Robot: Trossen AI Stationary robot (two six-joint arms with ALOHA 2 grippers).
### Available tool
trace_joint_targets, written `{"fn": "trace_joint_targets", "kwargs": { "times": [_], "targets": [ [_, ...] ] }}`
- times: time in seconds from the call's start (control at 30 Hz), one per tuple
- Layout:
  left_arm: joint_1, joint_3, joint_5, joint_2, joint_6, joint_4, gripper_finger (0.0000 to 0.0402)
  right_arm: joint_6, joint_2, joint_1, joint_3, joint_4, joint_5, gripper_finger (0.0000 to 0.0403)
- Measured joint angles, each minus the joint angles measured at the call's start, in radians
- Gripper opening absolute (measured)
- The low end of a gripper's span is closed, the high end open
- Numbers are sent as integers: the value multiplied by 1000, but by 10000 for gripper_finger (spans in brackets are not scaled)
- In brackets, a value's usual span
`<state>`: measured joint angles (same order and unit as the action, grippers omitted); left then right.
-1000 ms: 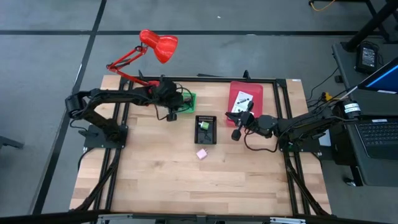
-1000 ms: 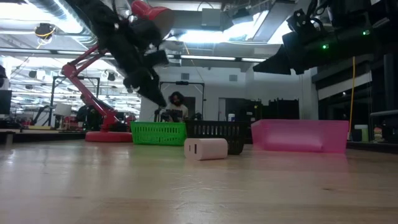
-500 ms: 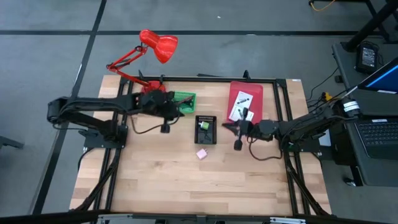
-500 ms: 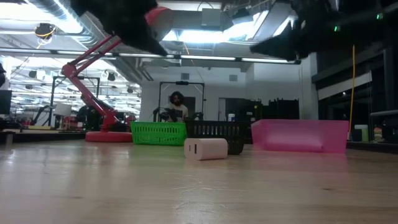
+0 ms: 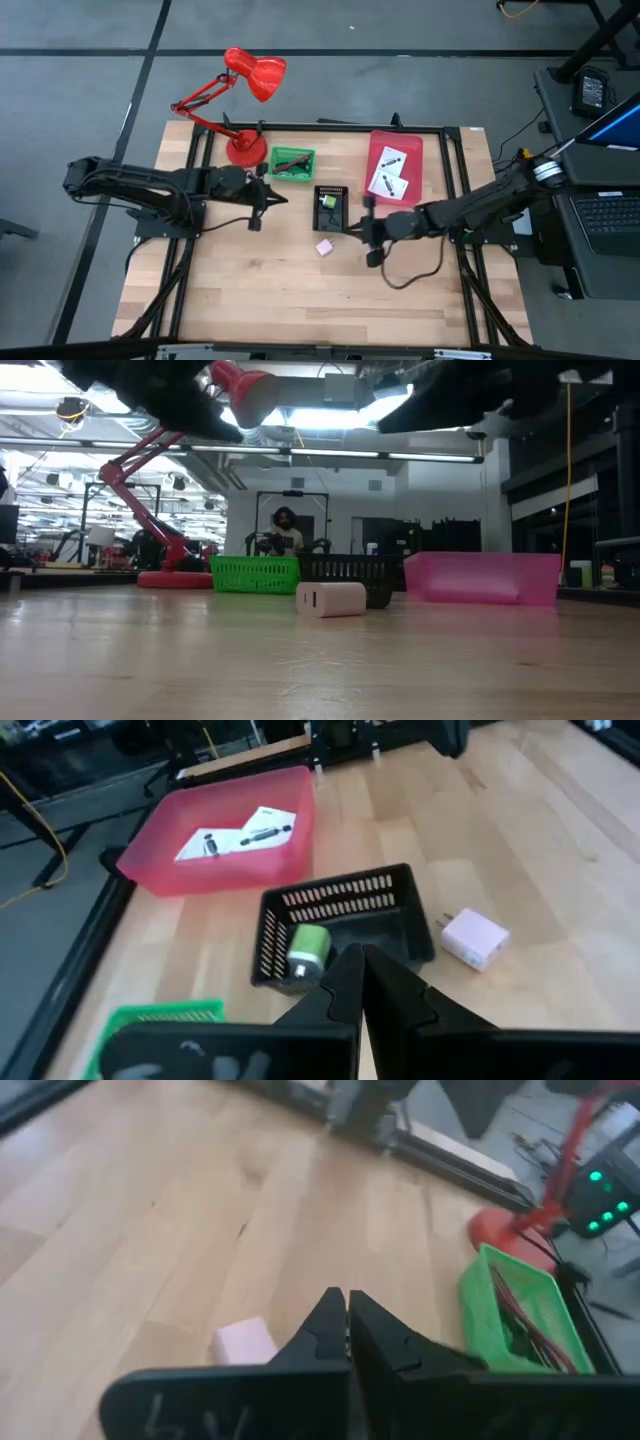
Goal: Pick and place items into bin
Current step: Put the pink charger adapter into the black bin
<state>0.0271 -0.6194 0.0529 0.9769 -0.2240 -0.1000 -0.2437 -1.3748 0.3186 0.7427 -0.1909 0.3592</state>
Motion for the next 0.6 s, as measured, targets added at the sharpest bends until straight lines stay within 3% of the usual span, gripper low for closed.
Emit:
{"fn": "trace_joint_targets", "kwargs": {
  "times": [0.2,0.4,0.6],
  "targets": [
    [-35,133,0,-96,49,95,3,-76,-178,7,199,147,-19,0],
    [-70,201,11,-175,87,106,3,6,-300,7,411,381,-15,0],
    [-102,248,17,-227,91,126,3,42,-396,7,575,508,-14,15]
  ]
}}
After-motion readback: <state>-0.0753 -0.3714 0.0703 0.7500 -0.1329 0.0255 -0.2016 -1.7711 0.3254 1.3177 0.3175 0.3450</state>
